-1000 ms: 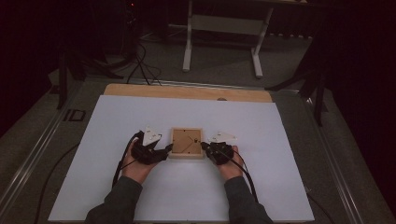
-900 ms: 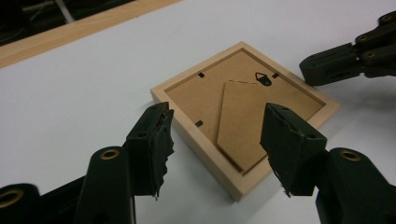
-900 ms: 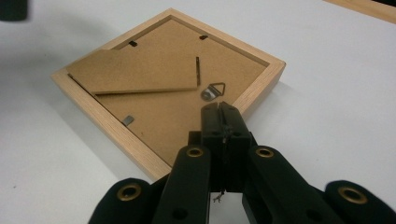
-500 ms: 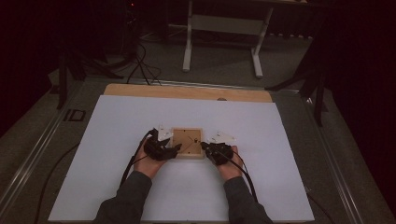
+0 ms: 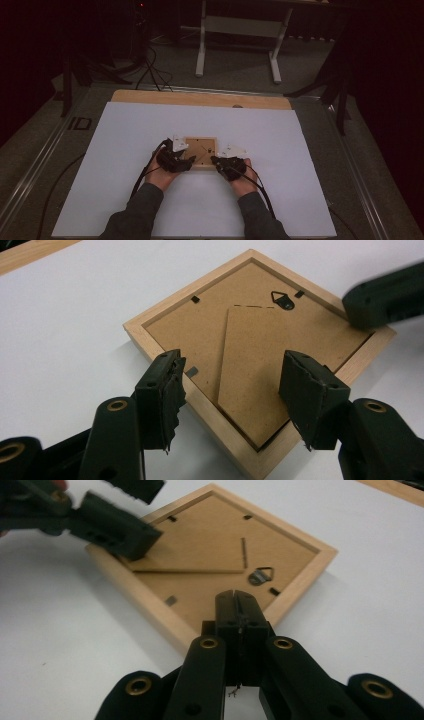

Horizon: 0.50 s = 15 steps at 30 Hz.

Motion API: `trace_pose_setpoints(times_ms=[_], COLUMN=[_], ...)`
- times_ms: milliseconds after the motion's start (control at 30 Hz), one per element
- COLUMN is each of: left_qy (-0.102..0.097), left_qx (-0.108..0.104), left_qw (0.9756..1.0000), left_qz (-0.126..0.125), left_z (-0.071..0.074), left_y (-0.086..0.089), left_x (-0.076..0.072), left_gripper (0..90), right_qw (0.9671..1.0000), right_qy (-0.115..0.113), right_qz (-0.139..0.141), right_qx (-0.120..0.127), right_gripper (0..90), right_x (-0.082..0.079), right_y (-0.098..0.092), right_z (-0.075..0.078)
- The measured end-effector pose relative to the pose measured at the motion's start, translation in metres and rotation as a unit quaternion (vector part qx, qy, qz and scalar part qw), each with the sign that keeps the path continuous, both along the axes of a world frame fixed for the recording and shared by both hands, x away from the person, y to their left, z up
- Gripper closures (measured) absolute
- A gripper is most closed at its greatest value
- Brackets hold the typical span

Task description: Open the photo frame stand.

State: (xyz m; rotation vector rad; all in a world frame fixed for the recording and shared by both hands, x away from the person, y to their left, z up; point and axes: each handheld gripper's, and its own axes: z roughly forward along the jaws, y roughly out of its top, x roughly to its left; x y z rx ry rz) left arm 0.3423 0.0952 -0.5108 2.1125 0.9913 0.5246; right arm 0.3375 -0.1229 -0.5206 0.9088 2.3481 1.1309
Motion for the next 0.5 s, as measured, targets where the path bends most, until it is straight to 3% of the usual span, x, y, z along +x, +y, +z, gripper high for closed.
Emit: trace_pose_setpoints(times_ms=[267, 500], left_qy=[0.000, 0.020], left_qx=[-0.004, -0.005], left_qw=[0.9999, 0.9997], left_qz=[-0.014, -0.013], left_z=[-0.0010, -0.0043], left_y=[-0.0061, -0.0092], left_x=[-0.0020, 0.0009], left_gripper=[41.9, 42.3], right_qw=[1.0000, 1.0000], right_qy=[0.001, 0.002], right_qz=[0.002, 0.004], right_qx=[0.003, 0.007], right_gripper=[90.0, 90.0], right_x=[-0.0021, -0.0012], right_y=[0.0021, 0.0009], right_z=[-0.0024, -0.0029])
